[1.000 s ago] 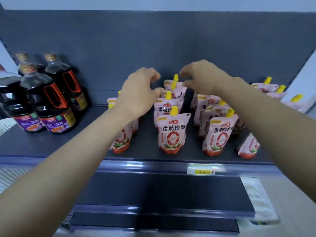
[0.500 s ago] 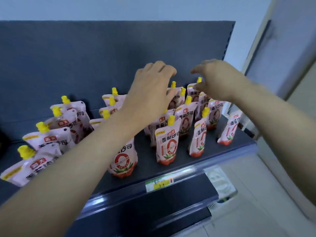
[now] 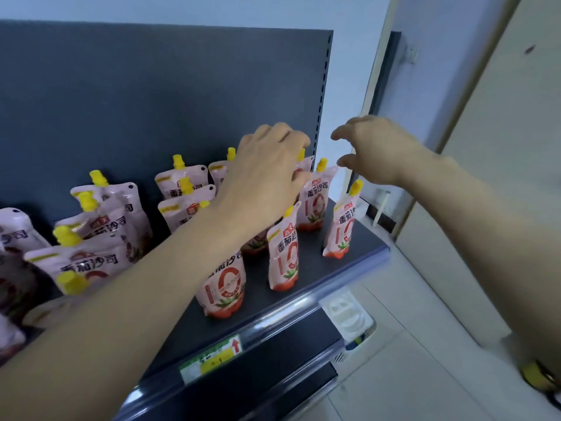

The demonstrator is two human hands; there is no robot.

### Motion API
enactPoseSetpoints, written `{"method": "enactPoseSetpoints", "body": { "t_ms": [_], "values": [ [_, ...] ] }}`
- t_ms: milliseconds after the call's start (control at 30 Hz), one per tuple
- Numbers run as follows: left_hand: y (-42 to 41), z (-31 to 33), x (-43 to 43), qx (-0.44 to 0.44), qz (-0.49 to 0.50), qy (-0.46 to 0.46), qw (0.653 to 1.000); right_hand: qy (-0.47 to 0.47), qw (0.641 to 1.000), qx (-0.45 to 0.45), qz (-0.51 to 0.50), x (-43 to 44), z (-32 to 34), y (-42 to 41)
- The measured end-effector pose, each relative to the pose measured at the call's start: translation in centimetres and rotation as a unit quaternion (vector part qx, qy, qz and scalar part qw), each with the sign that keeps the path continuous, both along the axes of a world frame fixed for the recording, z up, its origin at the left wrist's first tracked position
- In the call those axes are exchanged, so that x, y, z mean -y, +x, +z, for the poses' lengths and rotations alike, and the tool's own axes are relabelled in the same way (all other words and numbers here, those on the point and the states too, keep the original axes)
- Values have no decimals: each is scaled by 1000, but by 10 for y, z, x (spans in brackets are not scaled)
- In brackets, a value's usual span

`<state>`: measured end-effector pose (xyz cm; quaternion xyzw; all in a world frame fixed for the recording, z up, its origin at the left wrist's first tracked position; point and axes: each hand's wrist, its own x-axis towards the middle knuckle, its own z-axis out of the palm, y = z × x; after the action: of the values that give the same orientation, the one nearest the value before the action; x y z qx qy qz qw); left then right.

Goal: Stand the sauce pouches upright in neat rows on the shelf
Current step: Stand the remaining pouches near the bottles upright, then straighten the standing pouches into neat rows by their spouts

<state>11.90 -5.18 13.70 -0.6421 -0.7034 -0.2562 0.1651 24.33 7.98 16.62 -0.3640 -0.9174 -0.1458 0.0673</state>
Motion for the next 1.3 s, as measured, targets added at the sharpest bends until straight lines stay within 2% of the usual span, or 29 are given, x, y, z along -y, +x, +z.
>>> {"method": "enactPoseSetpoints", "body": {
  "t_ms": [133, 267, 433, 600, 733, 933, 1300],
  "values": [
    [26, -11, -32, -3, 25, 5, 1000, 9, 999, 10, 46, -39, -6, 10],
    [57, -30, -68, 0, 63, -33, 997, 13, 994, 37, 99, -77, -16, 22],
    [77, -59, -89, 28, 125, -101, 987, 12, 984, 51, 169, -108, -29, 24],
    [78, -74, -97, 95, 155, -132, 975, -16, 976, 44, 212, -119, -39, 11],
    [71, -82, -107, 182, 149, -154, 960, -59, 975, 40, 209, -127, -46, 7],
    [60, -93, -121, 310, 86, -177, 930, -134, 973, 45, 181, -142, -51, 7],
    [59, -98, -126, 316, 111, -188, 923, -273, 939, 45, 204, -177, -84, -29]
  ]
}}
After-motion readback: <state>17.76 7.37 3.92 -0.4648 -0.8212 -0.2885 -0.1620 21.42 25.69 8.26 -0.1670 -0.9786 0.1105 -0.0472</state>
